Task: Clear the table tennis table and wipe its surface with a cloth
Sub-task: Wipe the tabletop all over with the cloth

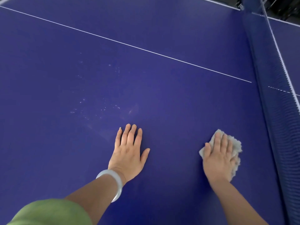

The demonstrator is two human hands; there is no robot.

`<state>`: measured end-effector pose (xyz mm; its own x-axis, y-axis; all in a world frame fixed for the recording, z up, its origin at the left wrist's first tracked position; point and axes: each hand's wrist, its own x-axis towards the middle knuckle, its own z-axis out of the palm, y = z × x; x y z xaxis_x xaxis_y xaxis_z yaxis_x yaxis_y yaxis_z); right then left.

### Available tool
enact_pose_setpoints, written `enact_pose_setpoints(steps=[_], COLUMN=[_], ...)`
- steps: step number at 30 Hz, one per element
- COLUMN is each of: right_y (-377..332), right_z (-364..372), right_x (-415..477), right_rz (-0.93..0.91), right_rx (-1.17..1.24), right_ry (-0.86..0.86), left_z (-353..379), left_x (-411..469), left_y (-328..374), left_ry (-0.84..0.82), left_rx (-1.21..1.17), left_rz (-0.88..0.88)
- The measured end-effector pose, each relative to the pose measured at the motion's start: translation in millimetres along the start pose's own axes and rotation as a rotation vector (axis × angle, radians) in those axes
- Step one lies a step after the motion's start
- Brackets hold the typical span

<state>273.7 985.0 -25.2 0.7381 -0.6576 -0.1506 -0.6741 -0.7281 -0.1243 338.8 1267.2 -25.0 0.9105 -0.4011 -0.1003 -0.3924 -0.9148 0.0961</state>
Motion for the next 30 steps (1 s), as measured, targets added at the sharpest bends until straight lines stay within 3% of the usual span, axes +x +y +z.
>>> enact_pose_setpoints(steps=[6,10,15,19,26,30], right_y=[-77.9,-71.4,-68.1,-67.8,-106.9,-154.7], right_z=[29.9,32.0,33.5,30.7,40.6,51.2], right_x=[-93.5,-92.2,-90.4,-91.1,-134.7,-164.4], right_rz=[-0.396,-0.48,-0.503,-0.5,-0.41,-0.916], right_rx=[-0.049,-0.1,-0.107,-0.101,-0.044,-0.08], right_ry=[-0.013,0.016,0.008,0.003,0.04,0.01], left_z=[-4.5,-17.7,-21.3,-18.9,0.1,1.8], left_x=[-1.5,-10.5,-71.6,-115.0,-123.1,-123.9], left_y=[-2.4,-13.1,-67.2,-117.8,-122.4,-125.2], left_ry=[-0.001,0.083,0.162,0.06,0.053,0.067], left_rx=[-0.037,-0.297,-0.244,-0.117,-0.027,-0.038], left_rz=[0.012,0.03,-0.11,-0.3,-0.363,-0.357])
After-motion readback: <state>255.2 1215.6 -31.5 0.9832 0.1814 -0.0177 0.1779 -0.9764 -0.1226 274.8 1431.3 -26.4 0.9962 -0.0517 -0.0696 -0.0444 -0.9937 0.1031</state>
